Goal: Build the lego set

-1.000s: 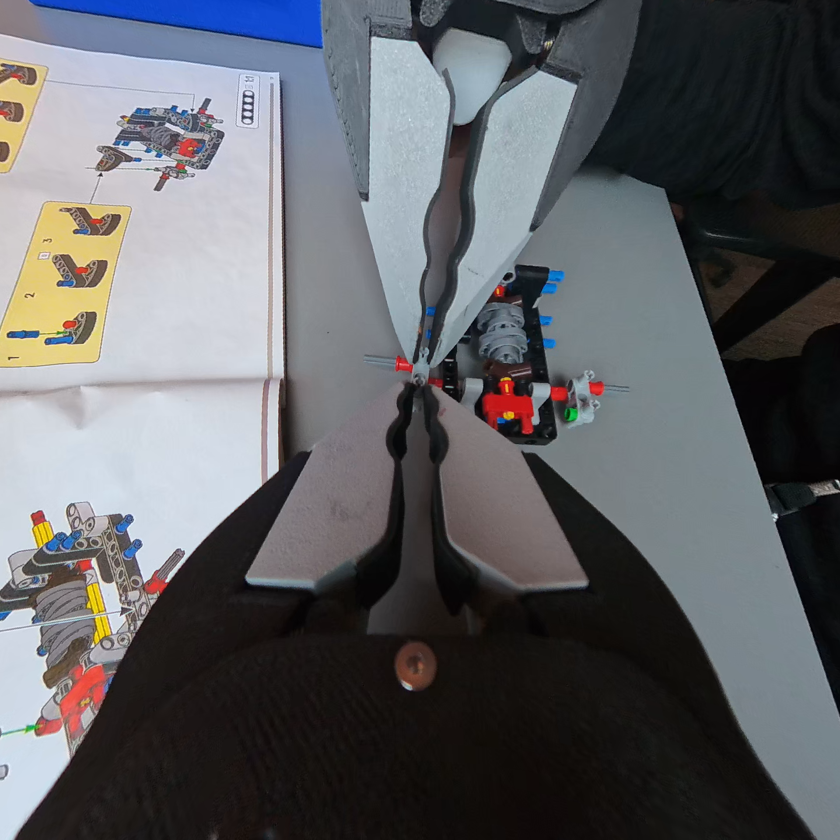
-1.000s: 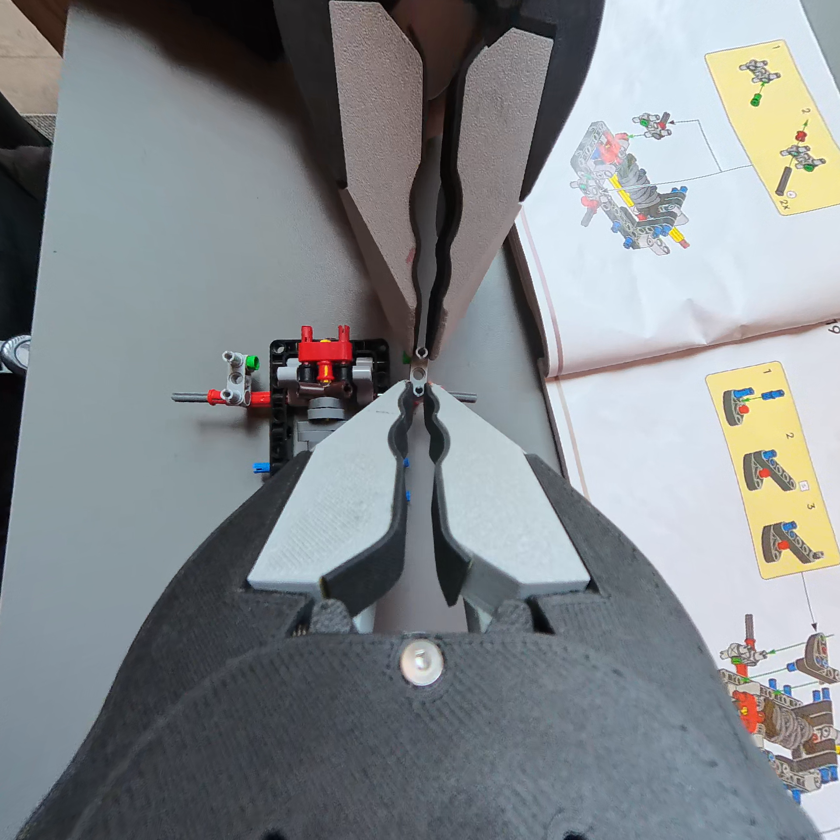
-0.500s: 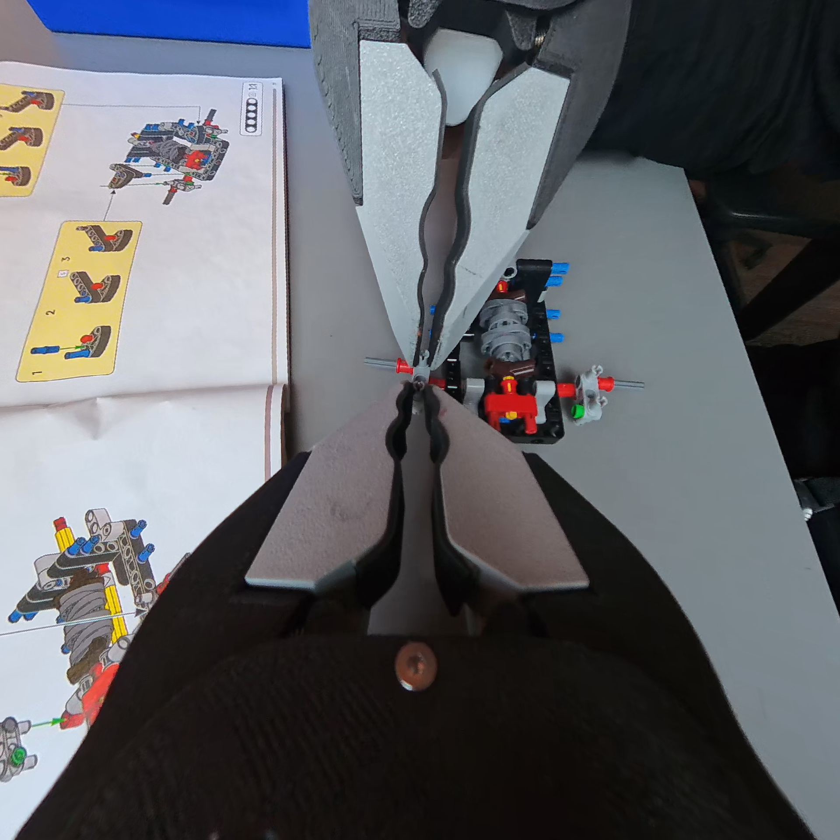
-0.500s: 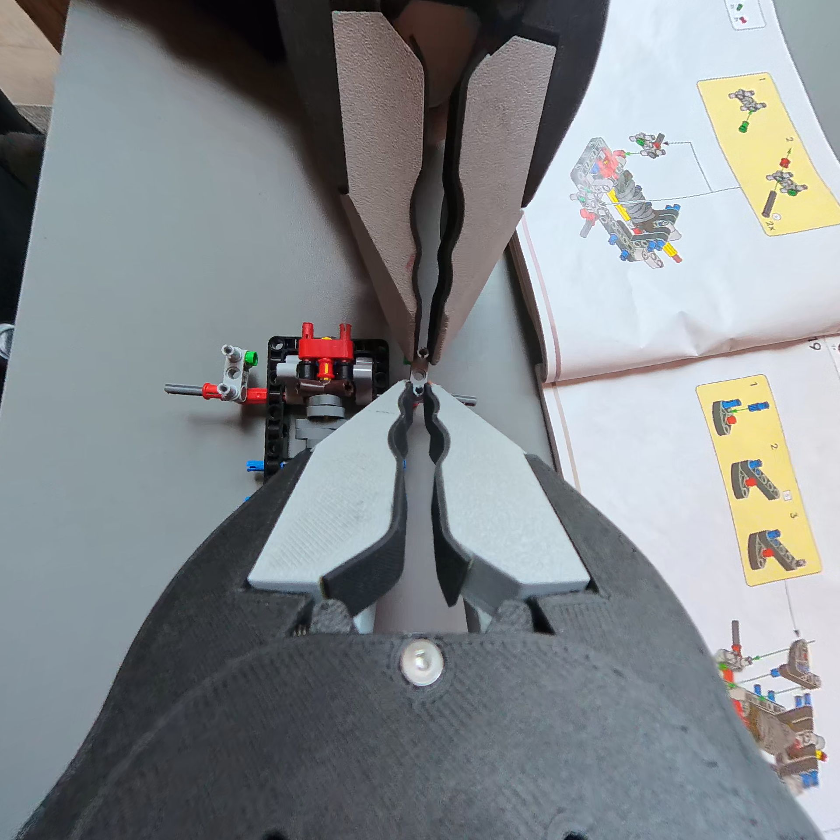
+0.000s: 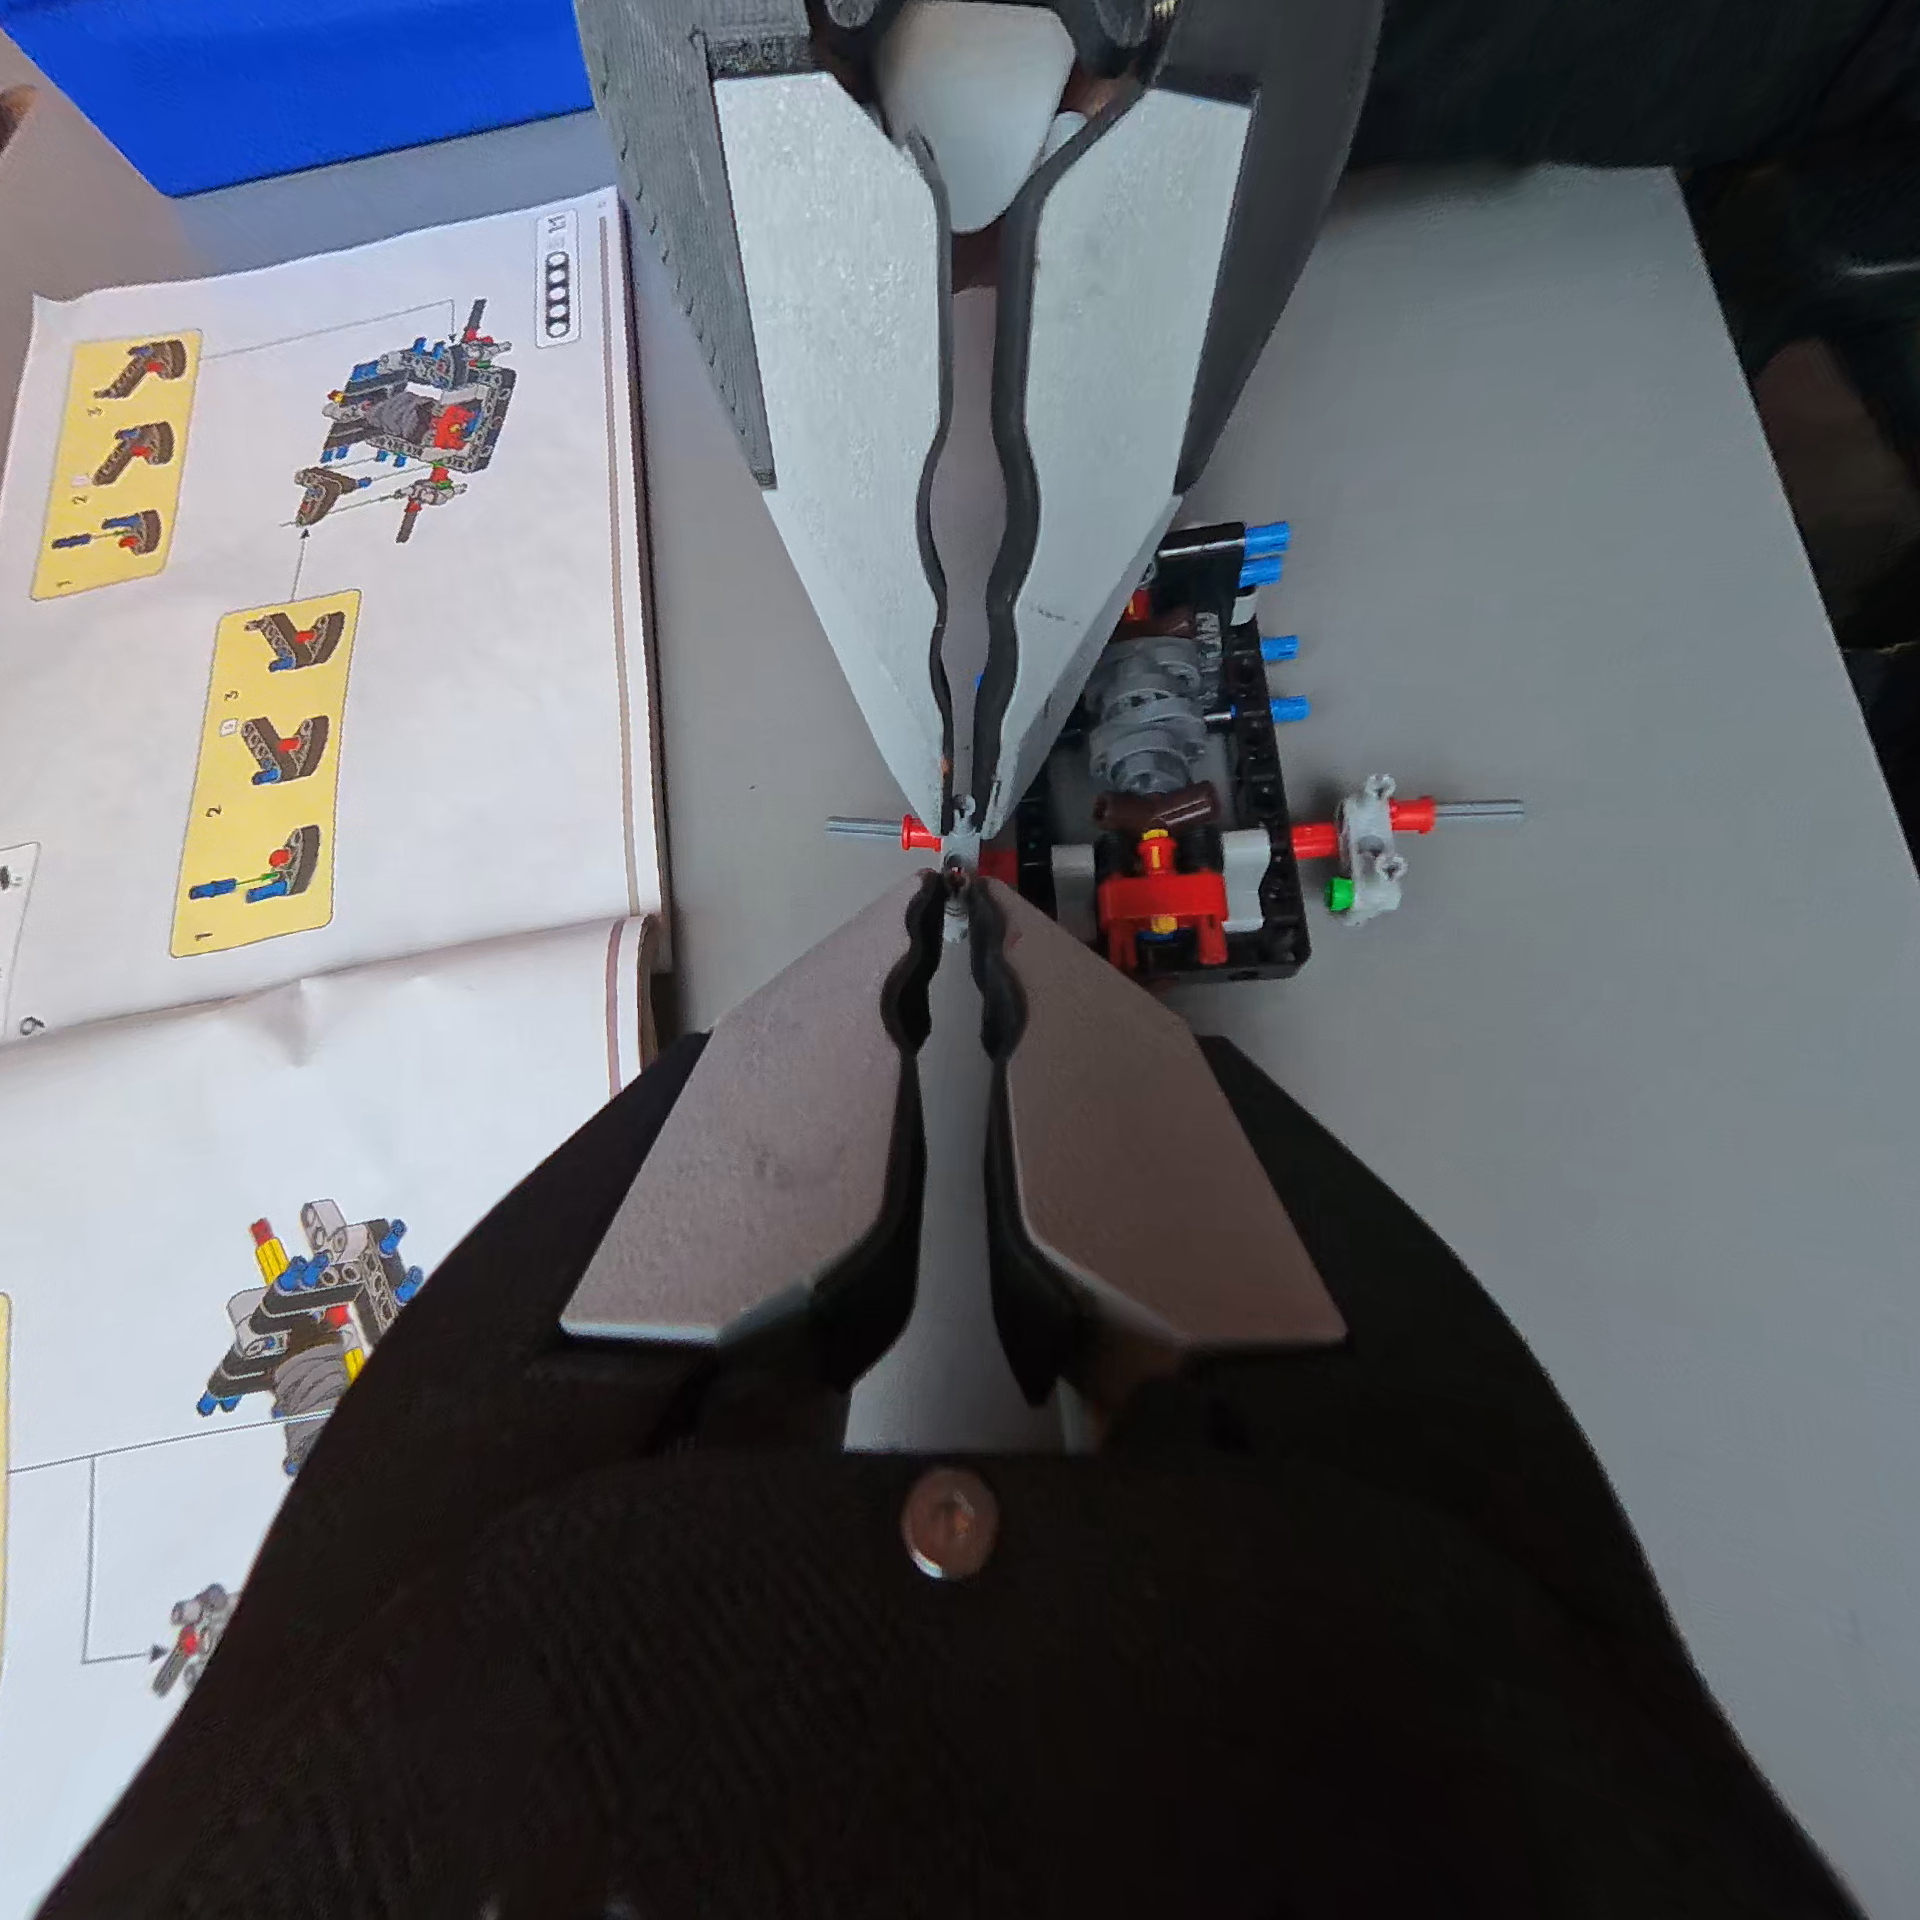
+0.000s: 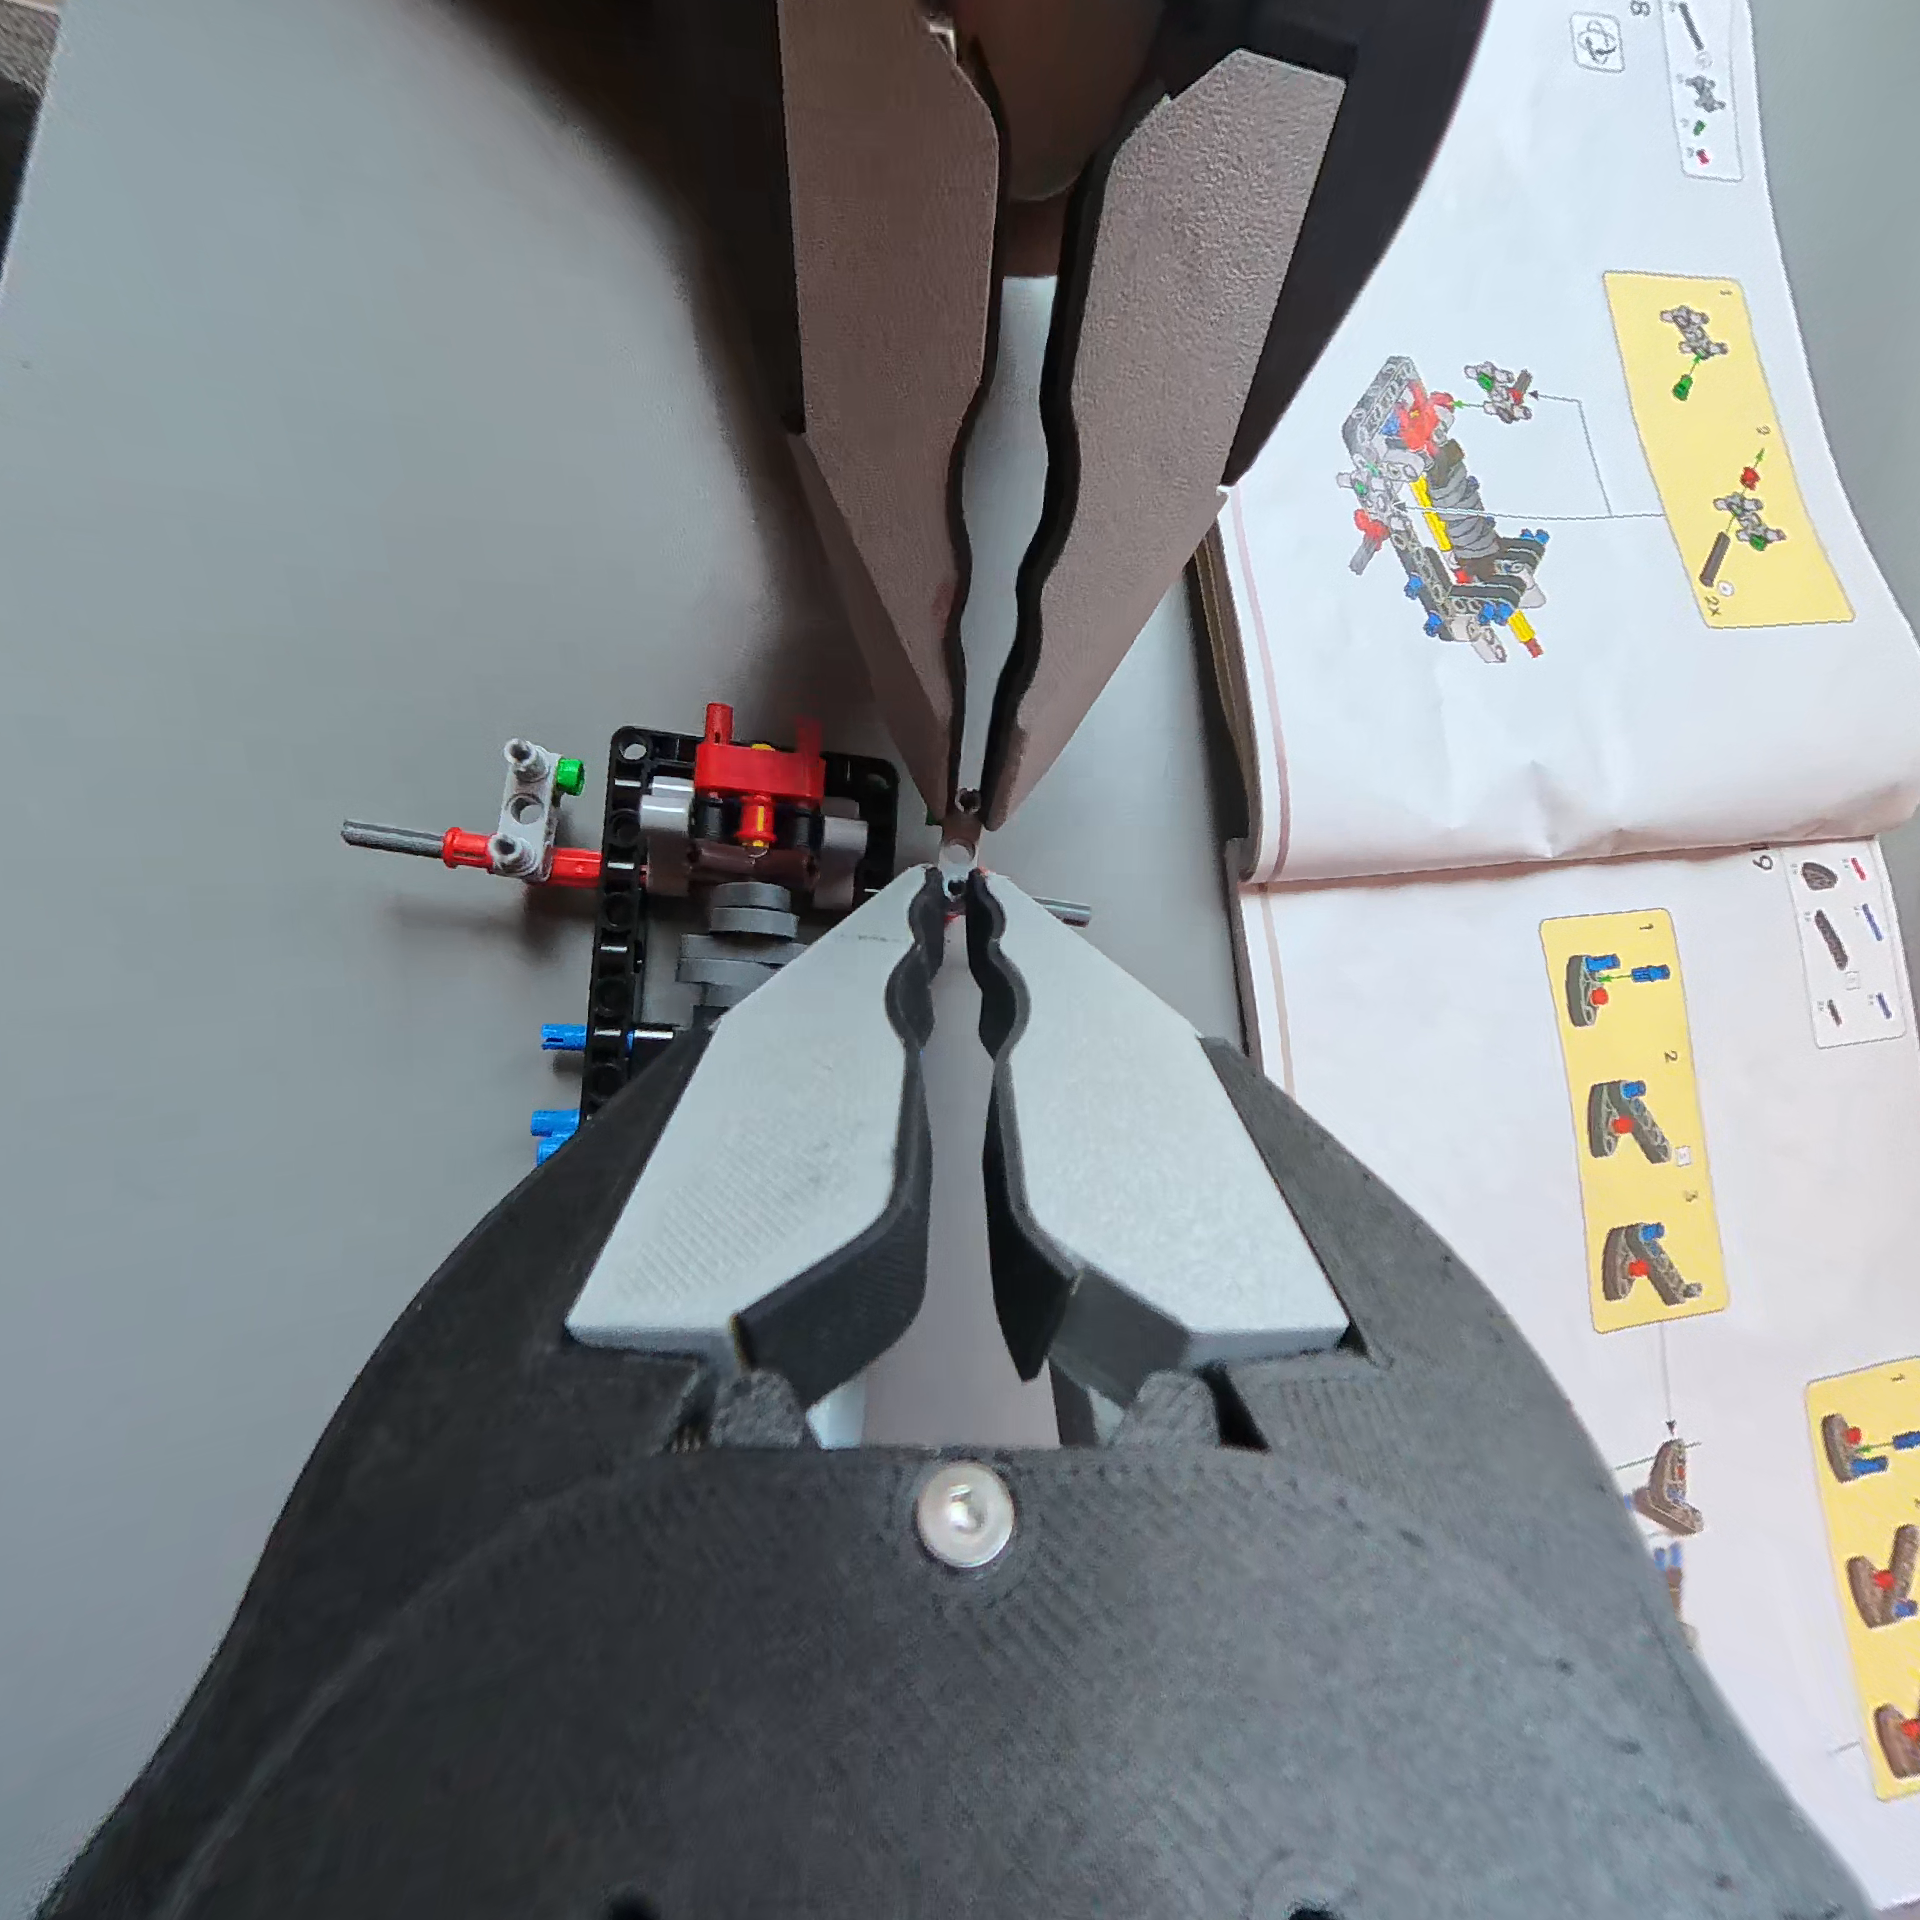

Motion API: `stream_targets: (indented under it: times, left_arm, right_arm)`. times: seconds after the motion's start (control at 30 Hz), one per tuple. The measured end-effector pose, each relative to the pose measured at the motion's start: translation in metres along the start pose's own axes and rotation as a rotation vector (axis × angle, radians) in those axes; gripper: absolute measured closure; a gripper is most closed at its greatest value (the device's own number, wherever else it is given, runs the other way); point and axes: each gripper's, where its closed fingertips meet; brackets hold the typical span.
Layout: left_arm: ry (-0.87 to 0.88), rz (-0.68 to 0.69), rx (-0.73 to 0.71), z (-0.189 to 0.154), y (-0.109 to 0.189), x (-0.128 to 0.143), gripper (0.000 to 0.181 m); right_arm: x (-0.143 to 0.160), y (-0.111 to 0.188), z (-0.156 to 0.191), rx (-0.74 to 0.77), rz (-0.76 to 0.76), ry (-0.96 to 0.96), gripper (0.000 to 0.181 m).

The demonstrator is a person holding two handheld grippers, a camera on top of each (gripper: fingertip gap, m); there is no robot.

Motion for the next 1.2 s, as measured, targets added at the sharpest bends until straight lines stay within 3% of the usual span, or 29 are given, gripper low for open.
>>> stream_targets:
  times: [0.33,0.63,0.97,1.2]
  left_arm:
    - [0.05,0.024,0.032,0.002,-0.002,-0.001,0.179]
    - [0.053,0.036,0.059,-0.001,-0.006,0.005,0.178]
    - [0.067,0.009,0.063,-0.001,-0.007,0.005,0.178]
    - [0.112,-0.018,0.059,0.002,-0.007,0.005,0.179]
  right_arm:
    - [0.003,-0.001,-0.001,-0.079,-0.01,-0.111,0.179]
    - [0.008,-0.006,0.001,-0.076,0.053,-0.1,0.176]
    - [0.004,-0.004,0.003,-0.173,-0.013,-0.209,0.178]
    - [0.003,0.011,-0.012,-0.137,-0.095,-0.237,0.179]
Point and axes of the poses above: each gripper's, where its closed fingertips meet, y back along the fingers, x out of its underside, z = x × y across the jaws, and after that the axes turned 9 degrees about -y, right-handed
